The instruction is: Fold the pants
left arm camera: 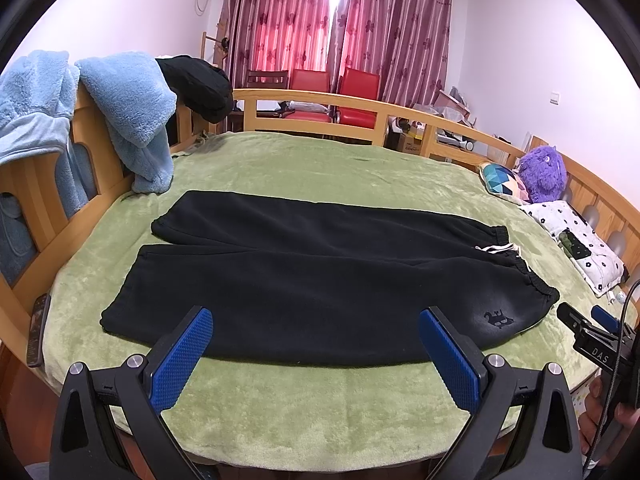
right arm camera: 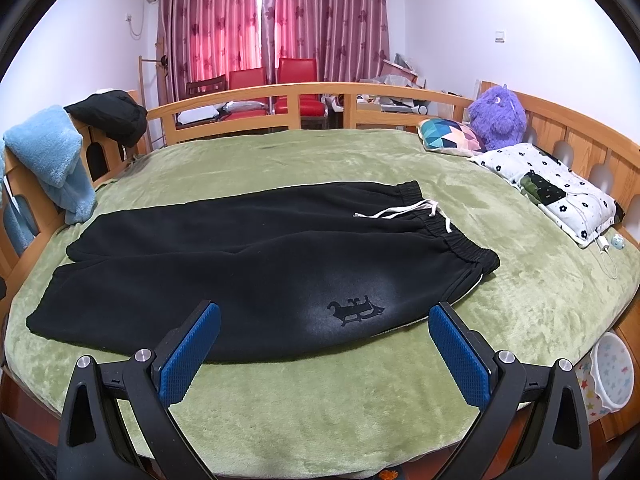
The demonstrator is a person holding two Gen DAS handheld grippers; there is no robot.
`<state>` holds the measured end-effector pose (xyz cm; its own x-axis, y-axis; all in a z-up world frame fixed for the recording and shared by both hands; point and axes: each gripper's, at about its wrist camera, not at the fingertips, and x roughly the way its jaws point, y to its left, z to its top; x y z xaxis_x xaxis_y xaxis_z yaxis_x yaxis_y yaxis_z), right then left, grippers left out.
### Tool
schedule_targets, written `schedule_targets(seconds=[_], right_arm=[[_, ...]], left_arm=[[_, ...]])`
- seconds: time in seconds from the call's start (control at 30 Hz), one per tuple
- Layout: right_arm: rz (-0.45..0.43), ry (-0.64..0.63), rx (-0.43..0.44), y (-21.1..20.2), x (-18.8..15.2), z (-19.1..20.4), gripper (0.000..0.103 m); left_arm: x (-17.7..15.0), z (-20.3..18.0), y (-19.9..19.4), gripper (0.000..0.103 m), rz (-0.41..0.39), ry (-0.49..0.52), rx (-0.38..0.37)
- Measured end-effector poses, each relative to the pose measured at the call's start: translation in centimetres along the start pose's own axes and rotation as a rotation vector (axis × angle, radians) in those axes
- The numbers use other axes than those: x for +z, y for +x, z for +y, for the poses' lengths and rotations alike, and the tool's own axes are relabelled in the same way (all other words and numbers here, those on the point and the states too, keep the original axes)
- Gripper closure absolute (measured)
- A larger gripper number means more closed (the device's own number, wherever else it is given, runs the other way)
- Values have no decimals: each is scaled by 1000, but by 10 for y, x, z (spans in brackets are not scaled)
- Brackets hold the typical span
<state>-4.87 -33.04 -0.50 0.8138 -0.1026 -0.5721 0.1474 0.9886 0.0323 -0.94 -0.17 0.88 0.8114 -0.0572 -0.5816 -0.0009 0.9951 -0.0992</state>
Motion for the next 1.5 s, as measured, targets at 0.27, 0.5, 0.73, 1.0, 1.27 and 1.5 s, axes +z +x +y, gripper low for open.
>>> schedule_targets(seconds=[0.27,0.5,0.73,1.0,1.27,1.5], right_arm=[[-8,7,5,0,-2,-2,1],[-7,-5,6,2,-9,2,1],[17,-38,-1,23,-16,3,1],[105,69,-1,61,-18,-19,13],[173,73,-30,88,-33,-34,13],[159,143,-82,117,-59,-73,19]], left_arm=[[0,-2,-1,0,-6,4,-3],[3,-6,-1,0,-11,-12,-11],[0,2,30,0,37,-30,26],[-18,30,80,0,52,-81,83],[-33,80,138,0,200,-231,75],[-56,128,163,1,280,-349,141]])
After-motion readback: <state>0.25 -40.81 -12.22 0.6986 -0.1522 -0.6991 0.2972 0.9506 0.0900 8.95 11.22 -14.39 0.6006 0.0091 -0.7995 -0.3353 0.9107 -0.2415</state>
